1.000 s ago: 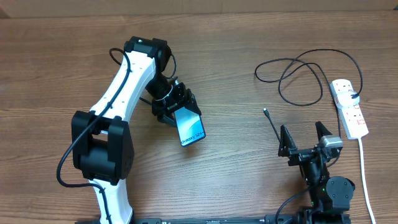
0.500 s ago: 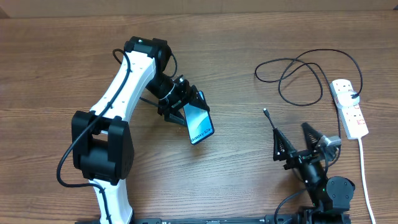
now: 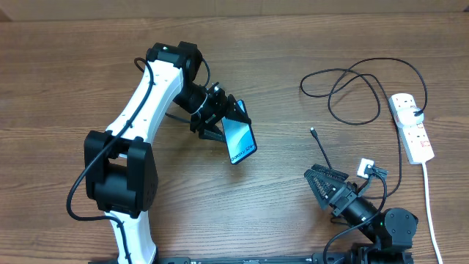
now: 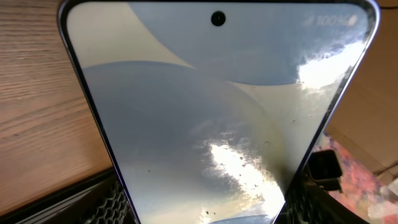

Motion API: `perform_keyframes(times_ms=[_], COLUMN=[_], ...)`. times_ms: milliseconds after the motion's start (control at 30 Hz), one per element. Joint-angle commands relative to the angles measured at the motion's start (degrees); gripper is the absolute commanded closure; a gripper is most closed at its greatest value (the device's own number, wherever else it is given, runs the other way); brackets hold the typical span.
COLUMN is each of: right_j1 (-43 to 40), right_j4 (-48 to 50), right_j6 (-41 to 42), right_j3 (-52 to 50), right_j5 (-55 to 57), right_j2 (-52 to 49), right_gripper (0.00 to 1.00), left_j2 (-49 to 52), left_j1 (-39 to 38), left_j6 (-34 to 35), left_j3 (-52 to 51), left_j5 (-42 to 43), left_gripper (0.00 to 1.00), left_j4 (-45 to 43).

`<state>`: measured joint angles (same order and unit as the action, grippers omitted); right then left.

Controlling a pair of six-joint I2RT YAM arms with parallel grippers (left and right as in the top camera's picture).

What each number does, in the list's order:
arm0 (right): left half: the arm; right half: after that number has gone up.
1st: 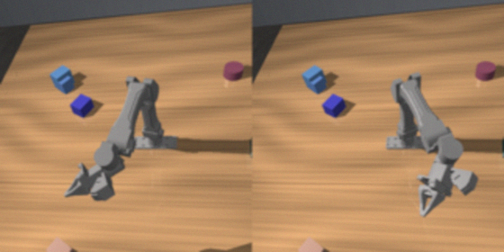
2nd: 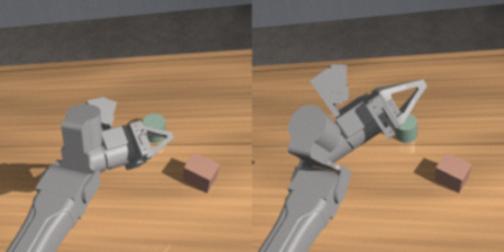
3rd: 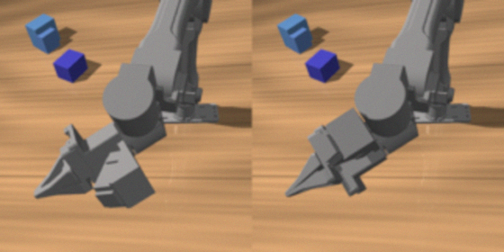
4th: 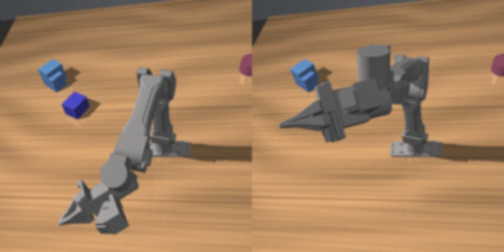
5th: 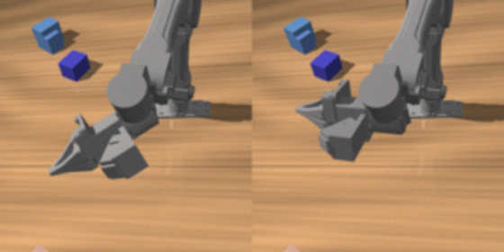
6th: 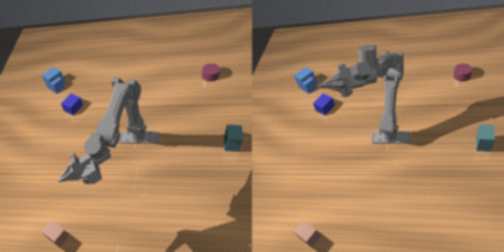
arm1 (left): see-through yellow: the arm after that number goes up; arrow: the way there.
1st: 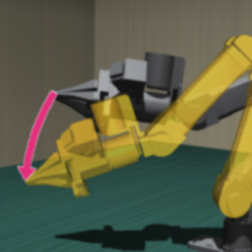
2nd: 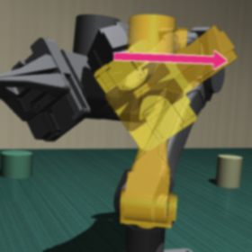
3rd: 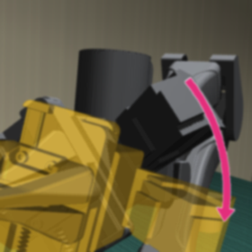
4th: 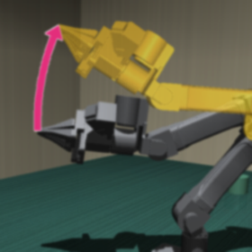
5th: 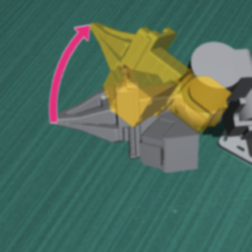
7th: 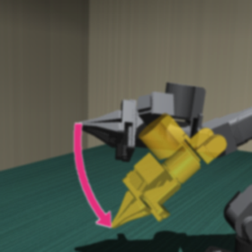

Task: Plug charger to phone and switch on socket
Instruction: 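Lift the smartphone with the left gripper and tilt it upright, then move the right gripper toward the phone held by the left gripper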

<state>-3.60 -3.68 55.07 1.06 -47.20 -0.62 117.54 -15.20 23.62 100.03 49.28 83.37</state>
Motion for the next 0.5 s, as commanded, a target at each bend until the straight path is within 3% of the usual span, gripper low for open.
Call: perform_keyframes(times_ms=[0,467], right_j1=[0.3,0.3], right_j4=[0.3,-0.1], right_j6=[2.2,2.2], right_j3=[-0.6,-0.6], right_j5=[-0.7,-1.0], right_j2=[0.5,0.5], right_gripper=[0.0,0.0], left_j2=[0.1,0.1], left_j1=[0.6,0.6], left_j6=[0.2,-0.8], left_j3=[1.8,1.8], left_j5=[6.6,13.8], left_gripper=[0.54,0.54], left_j4=[-0.1,0.0])
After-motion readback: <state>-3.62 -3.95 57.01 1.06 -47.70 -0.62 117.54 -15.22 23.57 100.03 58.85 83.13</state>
